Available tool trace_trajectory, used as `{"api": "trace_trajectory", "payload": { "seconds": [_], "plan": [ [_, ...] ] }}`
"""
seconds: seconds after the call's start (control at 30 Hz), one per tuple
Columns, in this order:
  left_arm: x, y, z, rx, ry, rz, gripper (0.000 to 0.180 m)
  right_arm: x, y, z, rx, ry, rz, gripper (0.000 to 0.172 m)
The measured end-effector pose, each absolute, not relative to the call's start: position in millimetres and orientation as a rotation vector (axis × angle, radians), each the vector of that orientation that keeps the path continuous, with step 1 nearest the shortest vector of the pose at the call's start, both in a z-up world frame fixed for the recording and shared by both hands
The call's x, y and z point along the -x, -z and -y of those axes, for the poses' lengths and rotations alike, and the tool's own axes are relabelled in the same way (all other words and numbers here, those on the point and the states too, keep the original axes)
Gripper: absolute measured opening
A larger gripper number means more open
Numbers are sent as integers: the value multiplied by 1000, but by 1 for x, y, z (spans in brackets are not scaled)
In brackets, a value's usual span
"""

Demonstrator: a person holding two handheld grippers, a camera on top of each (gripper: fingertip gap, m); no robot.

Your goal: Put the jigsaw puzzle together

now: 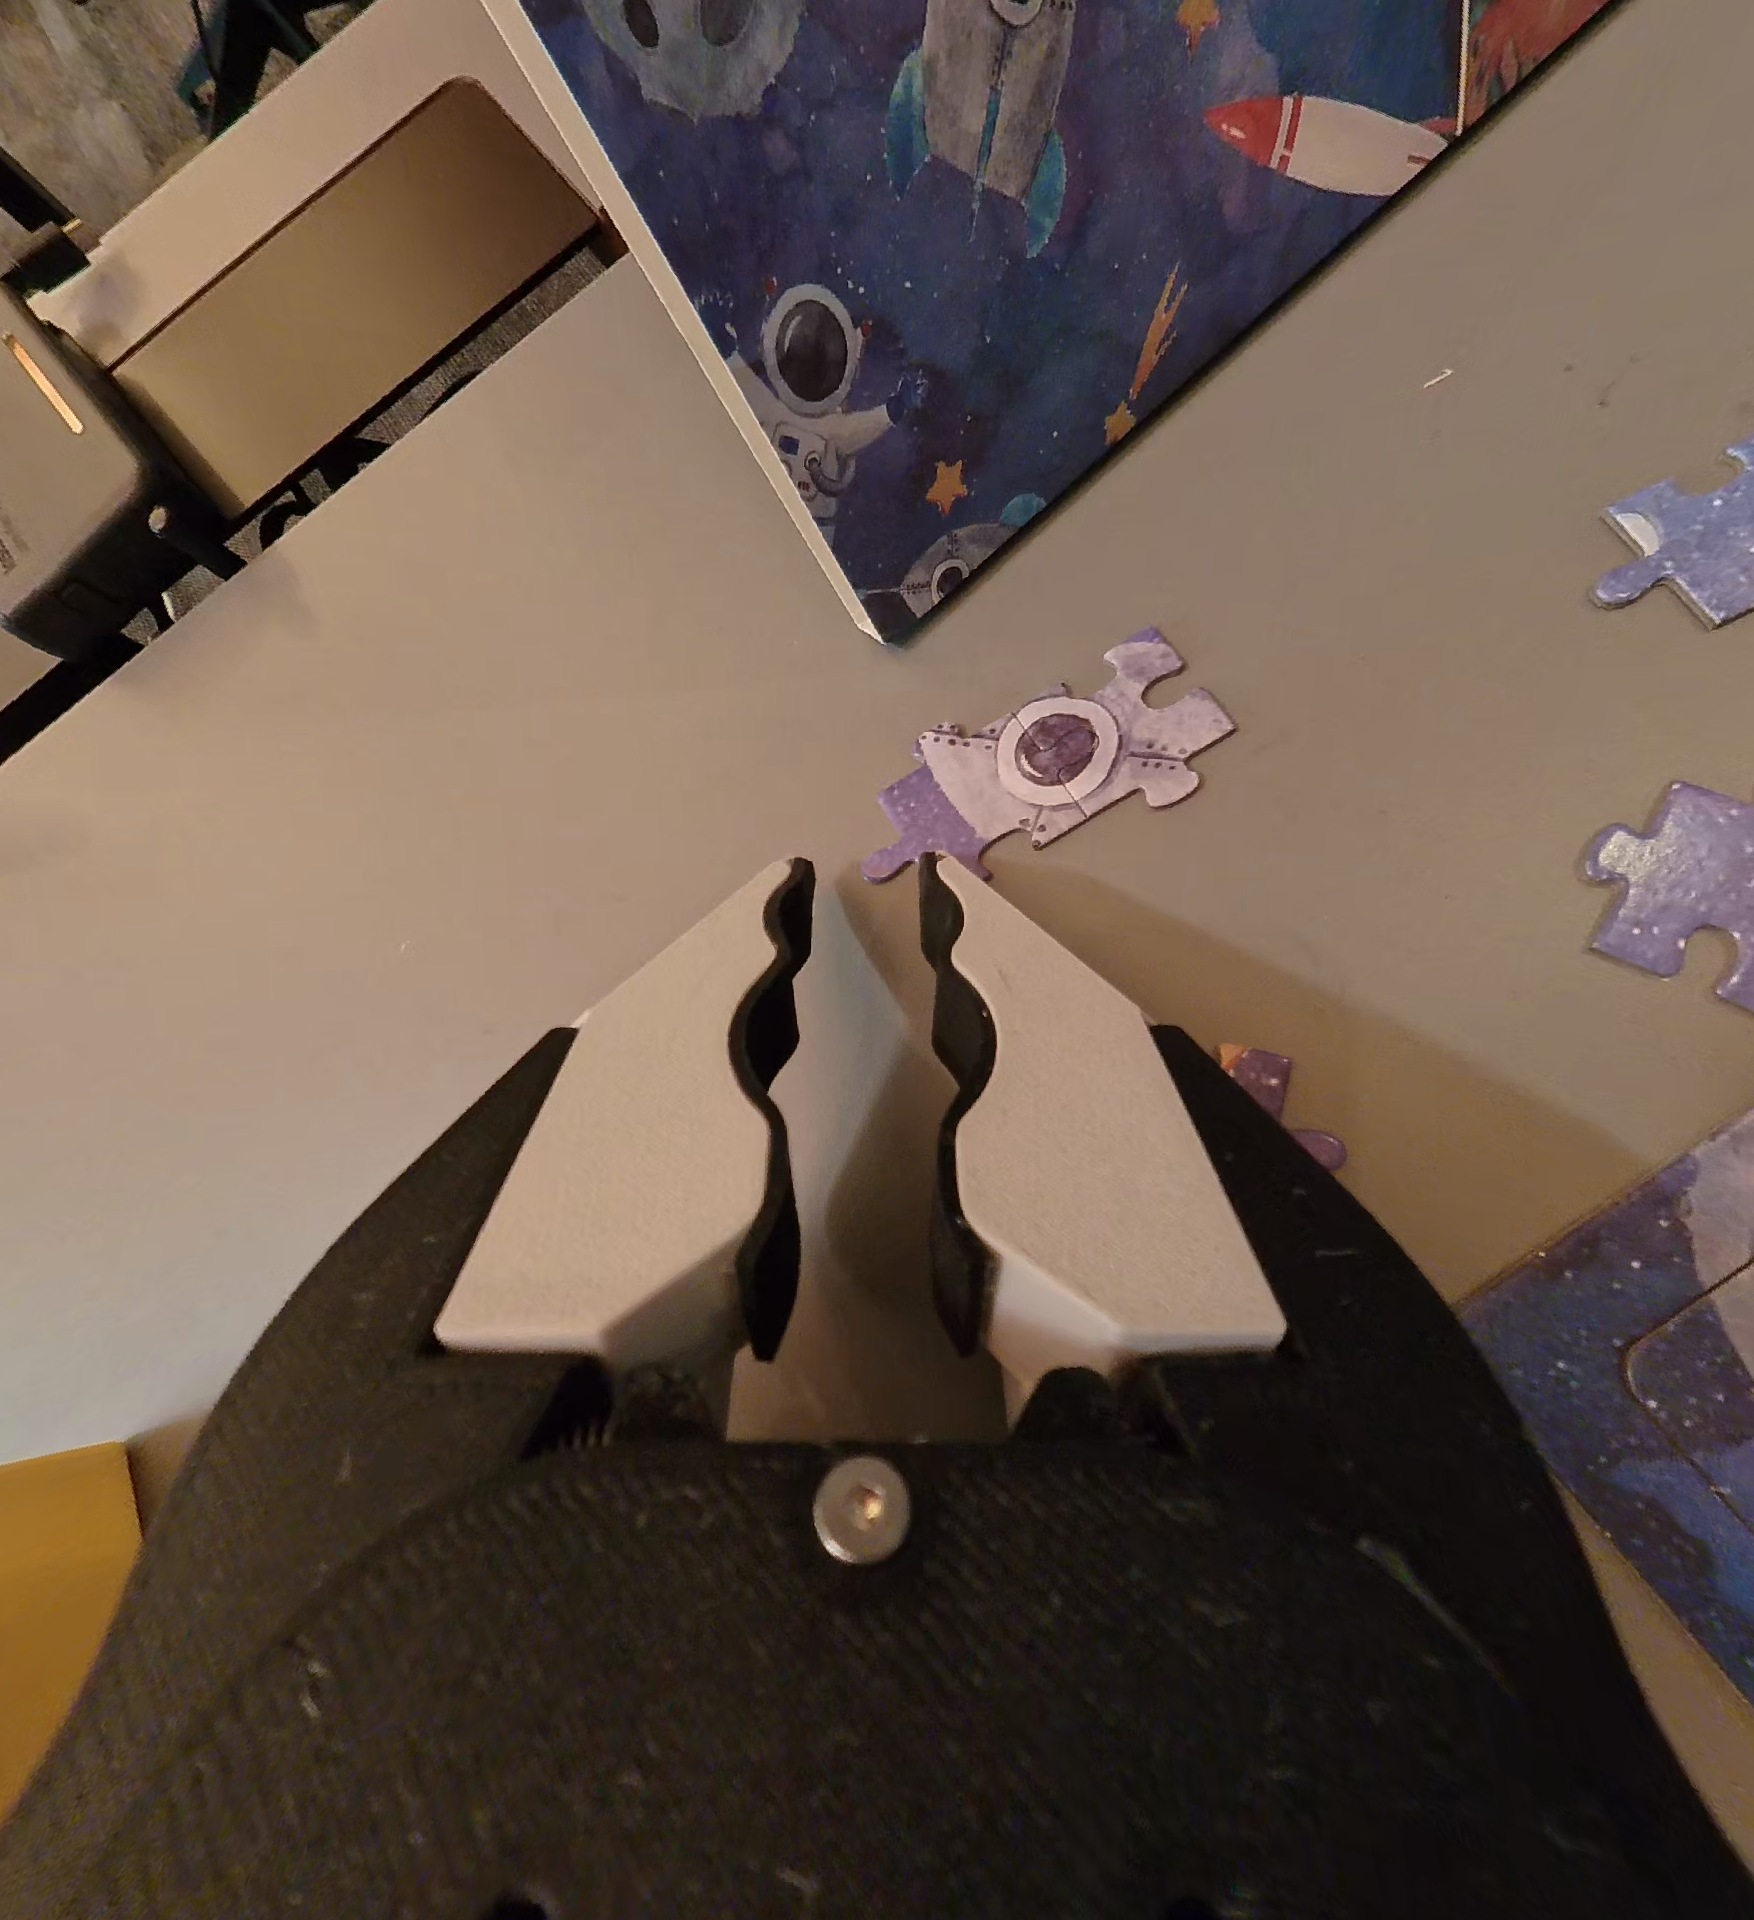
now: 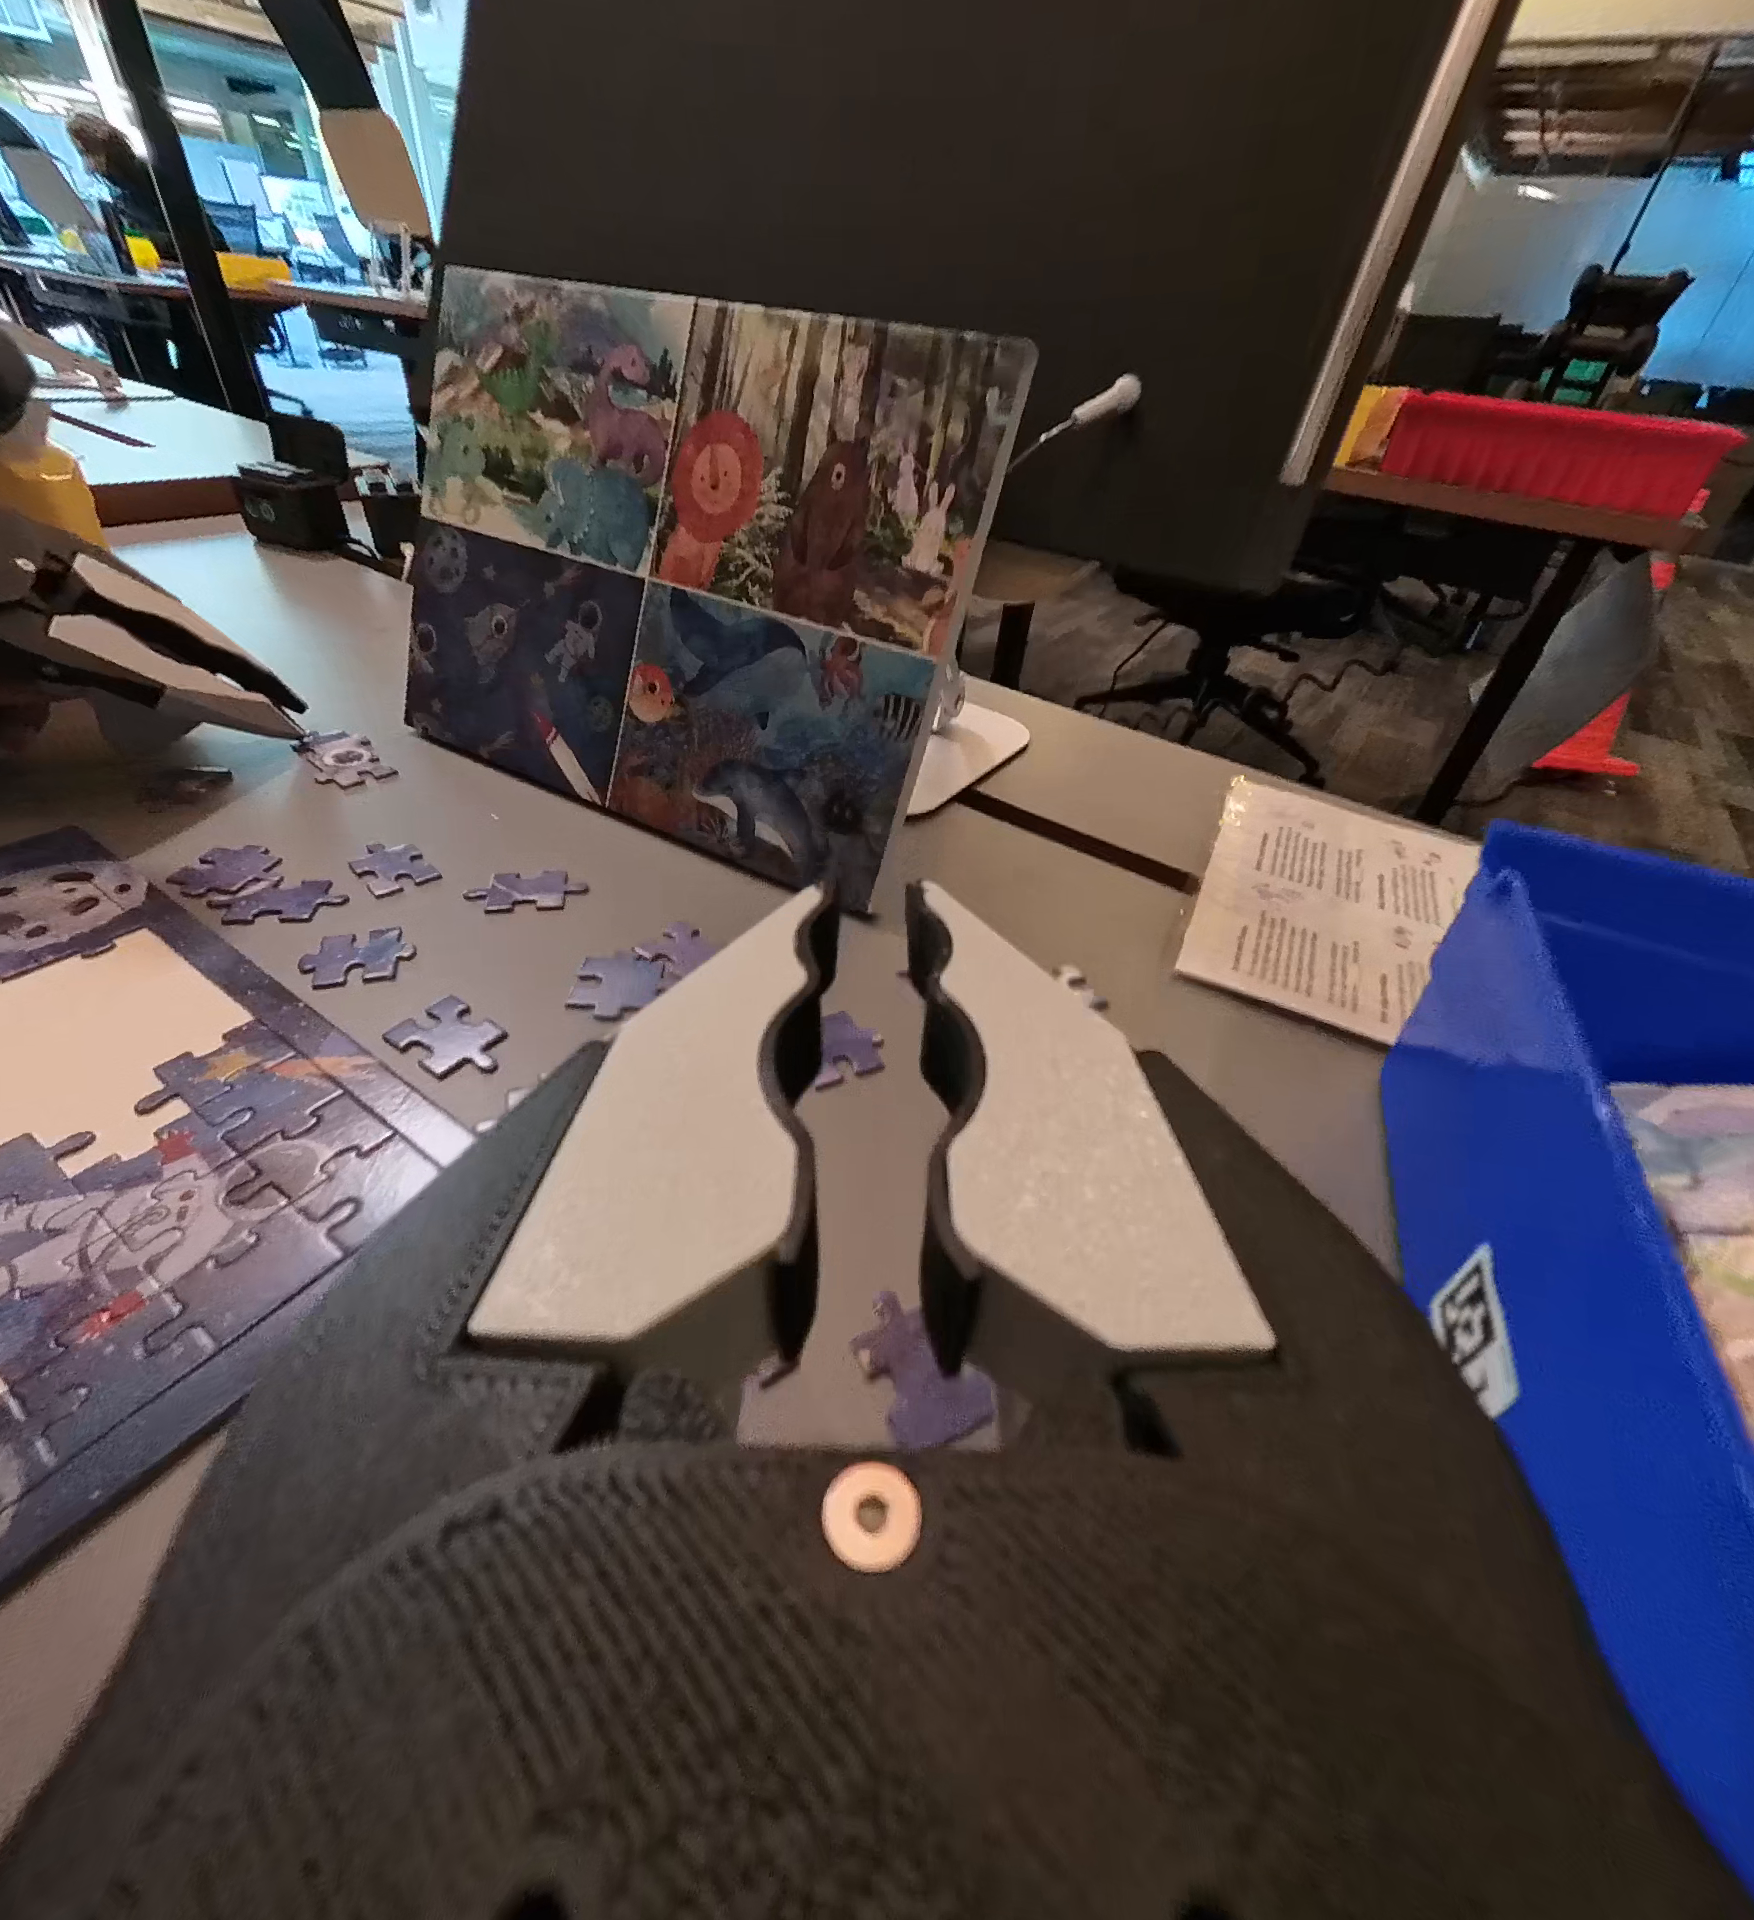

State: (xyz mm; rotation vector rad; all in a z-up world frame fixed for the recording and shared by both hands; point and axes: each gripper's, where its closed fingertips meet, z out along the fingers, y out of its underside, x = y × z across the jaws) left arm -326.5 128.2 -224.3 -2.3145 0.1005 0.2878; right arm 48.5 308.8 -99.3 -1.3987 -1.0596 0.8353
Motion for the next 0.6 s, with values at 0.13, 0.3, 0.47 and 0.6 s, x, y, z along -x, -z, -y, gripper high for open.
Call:
{"api": "trace_trajectory", "payload": {
  "seconds": [0.13,0.3,0.47,0.6],
  "plan": [
    [327,224,-128,2314,-287,-97,22,-60,127,-285,1512,-863,1052,15],
    [327,224,-128,2315,-284,-90,23,-73,142,-223,1606,-1007,1067,18],
    [327,224,-128,2316,-280,-88,23,-85,187,-188,1769,-781,1238,28],
    [327,224,-128,2316,-285,-90,23,-83,205,-167,1869,-758,1316,35]
  ]
}}
